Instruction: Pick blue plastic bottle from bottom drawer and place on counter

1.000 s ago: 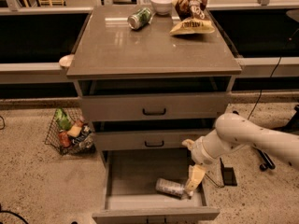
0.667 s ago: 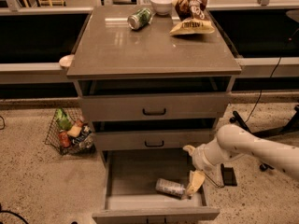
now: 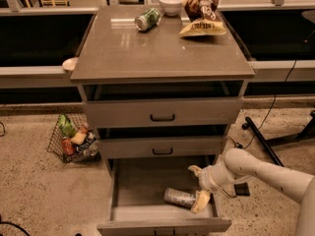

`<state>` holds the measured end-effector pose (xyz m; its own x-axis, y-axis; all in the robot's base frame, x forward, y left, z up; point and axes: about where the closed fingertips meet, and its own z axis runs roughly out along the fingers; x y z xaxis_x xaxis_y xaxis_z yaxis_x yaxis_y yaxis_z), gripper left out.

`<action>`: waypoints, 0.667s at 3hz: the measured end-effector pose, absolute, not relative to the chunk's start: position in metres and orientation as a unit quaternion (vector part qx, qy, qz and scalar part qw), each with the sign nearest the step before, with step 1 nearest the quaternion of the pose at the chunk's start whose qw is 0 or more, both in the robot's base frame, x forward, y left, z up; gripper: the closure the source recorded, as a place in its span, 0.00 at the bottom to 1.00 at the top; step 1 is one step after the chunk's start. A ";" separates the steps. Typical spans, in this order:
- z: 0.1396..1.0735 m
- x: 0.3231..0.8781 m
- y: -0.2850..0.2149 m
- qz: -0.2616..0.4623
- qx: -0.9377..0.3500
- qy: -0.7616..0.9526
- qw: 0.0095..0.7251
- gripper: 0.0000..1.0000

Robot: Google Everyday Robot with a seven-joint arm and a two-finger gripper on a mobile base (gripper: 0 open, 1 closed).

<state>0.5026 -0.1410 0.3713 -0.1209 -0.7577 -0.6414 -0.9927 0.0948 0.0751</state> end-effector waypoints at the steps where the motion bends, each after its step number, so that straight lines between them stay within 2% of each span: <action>1: 0.359 0.505 -0.143 0.257 -0.618 0.708 0.224 0.00; 2: 0.319 0.515 -0.155 0.250 -0.611 0.720 0.213 0.00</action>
Offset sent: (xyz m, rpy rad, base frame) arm 0.0273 -0.0358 -0.1118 -0.0635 0.0551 -0.0748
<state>0.5146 -0.1550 0.3187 -0.1618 -0.7732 -0.6132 -0.9868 0.1273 0.1000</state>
